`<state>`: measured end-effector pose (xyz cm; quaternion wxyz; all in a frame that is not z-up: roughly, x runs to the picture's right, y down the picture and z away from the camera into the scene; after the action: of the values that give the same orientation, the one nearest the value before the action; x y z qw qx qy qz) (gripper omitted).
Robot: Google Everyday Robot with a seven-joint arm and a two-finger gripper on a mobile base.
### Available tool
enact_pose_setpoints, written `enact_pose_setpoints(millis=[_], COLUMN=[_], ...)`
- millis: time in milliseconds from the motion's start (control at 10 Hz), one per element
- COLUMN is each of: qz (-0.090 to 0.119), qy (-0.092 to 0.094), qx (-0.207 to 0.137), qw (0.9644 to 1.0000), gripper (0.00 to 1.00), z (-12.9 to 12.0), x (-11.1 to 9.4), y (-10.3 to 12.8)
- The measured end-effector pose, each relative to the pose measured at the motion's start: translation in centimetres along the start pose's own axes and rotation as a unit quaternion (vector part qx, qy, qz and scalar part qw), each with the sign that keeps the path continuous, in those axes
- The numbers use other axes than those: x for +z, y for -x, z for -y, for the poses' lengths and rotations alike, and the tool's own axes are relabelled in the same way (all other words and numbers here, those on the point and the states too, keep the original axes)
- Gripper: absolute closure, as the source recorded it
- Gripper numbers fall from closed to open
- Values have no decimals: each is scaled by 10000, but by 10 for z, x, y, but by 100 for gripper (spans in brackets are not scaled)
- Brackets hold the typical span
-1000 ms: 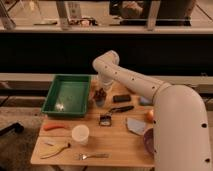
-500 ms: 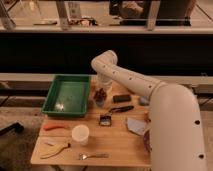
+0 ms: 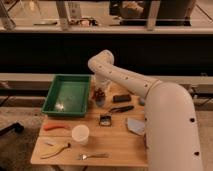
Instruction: Place grapes in plastic cup
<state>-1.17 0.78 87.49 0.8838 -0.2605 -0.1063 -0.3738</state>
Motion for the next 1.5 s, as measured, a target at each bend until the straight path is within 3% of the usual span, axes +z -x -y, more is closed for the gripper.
enact_pose_setpoints(millis=[100,300,800,900,1500], qz=[-17,-20,-34,-10,-40], qy=[17,78,252,279,339], qx=[-15,-24,336,386,501], qw=[10000,10000,9991,9989,9982], gripper=[94,78,27,21,20], z=[1,2,-1,-2,-7], x=[-1,0,0,0,-4], y=[0,2,-1,-1,-4])
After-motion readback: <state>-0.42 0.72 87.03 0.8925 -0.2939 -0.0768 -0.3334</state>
